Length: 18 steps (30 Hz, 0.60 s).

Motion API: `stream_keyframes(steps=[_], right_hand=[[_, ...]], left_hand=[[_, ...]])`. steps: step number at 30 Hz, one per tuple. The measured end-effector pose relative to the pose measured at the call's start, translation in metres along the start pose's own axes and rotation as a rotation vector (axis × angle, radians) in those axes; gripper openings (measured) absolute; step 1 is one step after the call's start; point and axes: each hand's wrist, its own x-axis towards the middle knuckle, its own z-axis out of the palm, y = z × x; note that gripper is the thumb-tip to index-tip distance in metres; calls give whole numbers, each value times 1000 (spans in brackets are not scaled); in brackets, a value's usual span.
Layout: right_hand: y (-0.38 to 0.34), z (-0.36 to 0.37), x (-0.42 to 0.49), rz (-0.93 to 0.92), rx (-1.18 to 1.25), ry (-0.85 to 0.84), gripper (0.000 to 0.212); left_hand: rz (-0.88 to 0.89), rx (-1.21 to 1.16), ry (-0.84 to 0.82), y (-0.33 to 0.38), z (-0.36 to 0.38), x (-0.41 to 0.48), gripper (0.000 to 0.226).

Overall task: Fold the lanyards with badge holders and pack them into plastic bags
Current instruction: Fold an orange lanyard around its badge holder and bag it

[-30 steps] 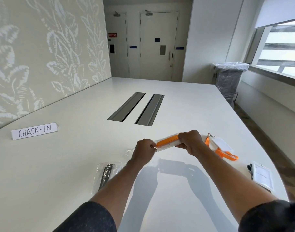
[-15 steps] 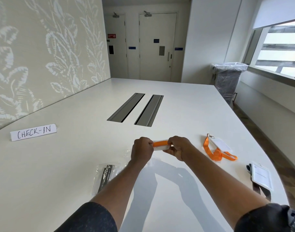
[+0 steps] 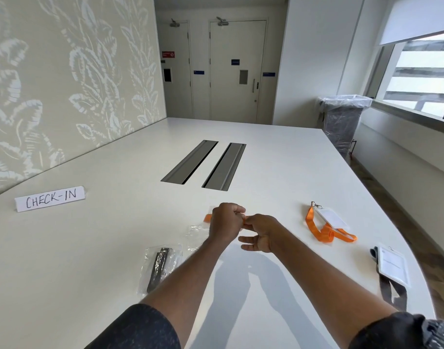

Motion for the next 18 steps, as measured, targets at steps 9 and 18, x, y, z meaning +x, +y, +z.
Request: stream_keyframes(steps=[9, 18], right_hand=[[1, -5, -5, -217, -89, -80, 14], [-5, 19, -15, -312, -395, -179, 22]], left_hand=[[-23, 172, 15, -2, -22, 1, 21], [-227, -4, -132, -26, -77, -6, 12]])
